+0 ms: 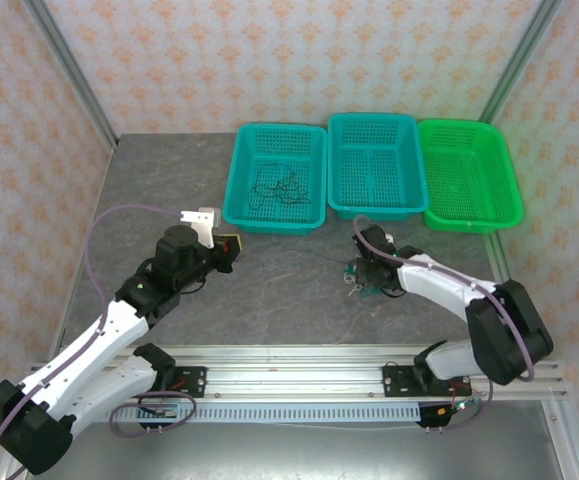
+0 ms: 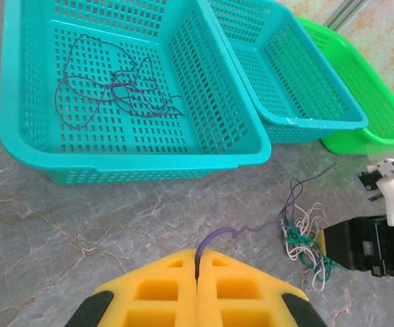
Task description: Untangle the cables
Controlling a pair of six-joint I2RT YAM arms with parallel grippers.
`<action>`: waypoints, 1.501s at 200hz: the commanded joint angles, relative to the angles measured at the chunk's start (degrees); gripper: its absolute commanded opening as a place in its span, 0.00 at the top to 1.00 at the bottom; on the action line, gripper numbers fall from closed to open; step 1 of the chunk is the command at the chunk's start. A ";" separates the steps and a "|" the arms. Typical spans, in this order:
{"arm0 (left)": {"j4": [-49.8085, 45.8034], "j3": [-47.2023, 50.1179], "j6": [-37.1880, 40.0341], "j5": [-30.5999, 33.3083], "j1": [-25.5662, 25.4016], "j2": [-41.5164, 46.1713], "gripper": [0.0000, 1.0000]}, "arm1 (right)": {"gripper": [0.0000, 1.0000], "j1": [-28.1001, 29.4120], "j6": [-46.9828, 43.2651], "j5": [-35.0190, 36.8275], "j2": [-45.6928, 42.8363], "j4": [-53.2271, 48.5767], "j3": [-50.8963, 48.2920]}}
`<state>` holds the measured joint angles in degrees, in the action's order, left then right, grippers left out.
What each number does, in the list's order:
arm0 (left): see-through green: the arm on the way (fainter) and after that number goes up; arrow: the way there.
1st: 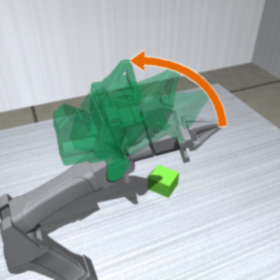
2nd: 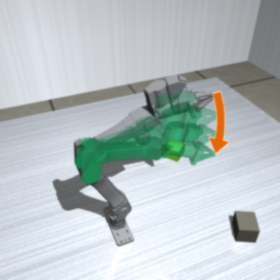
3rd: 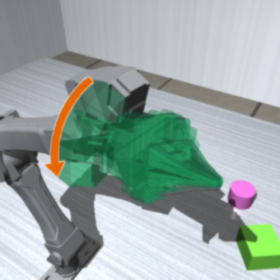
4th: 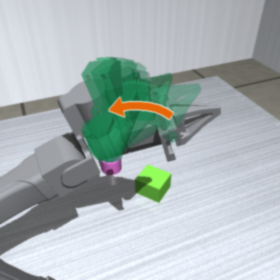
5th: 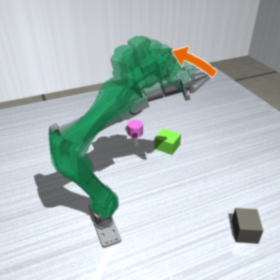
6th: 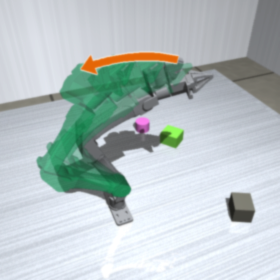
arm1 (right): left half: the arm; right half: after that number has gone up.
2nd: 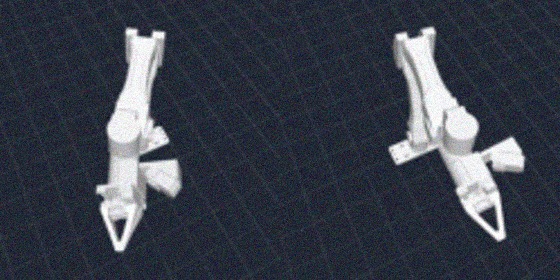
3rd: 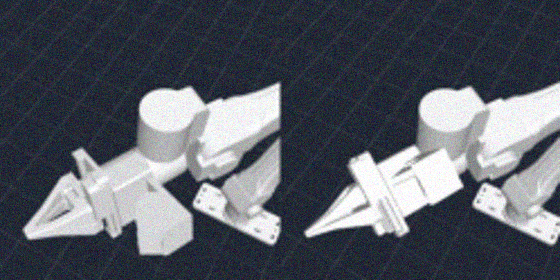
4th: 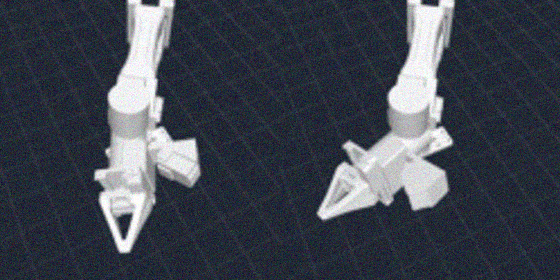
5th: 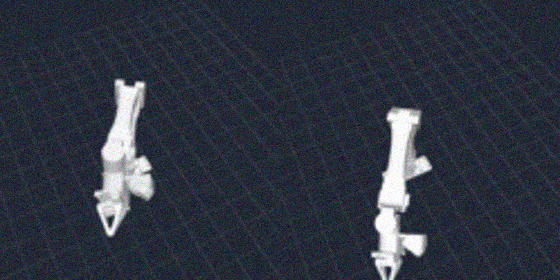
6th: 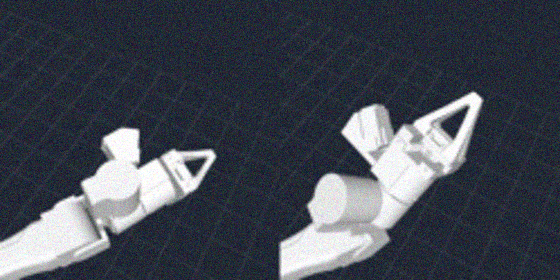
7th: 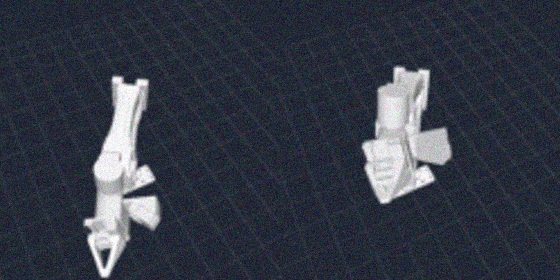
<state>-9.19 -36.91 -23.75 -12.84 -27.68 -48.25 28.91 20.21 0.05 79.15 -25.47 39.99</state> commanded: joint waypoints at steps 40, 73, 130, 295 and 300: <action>-0.65 0.61 0.61 2.16 0.28 1.58 1.00 | 0.58 0.28 -1.01 -1.73 8.47 0.78 3.40; -1.60 0.52 0.61 3.86 0.31 2.08 1.00 | 0.68 0.32 1.99 -5.14 11.44 1.56 3.35; -12.31 -0.62 -3.45 20.47 0.79 4.51 1.00 | 1.00 -1.81 8.84 -2.95 8.01 1.66 1.89; -11.63 4.11 -10.45 17.80 6.95 2.91 1.00 | 0.60 -17.58 6.67 -11.90 -17.39 0.72 -4.86; -10.92 4.61 -10.51 17.15 6.94 2.43 1.00 | 0.58 -15.47 6.20 -9.72 -17.21 -0.57 -3.96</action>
<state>-26.74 -35.00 -34.85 10.48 -21.26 -44.07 5.58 33.01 -8.34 61.06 -24.18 31.33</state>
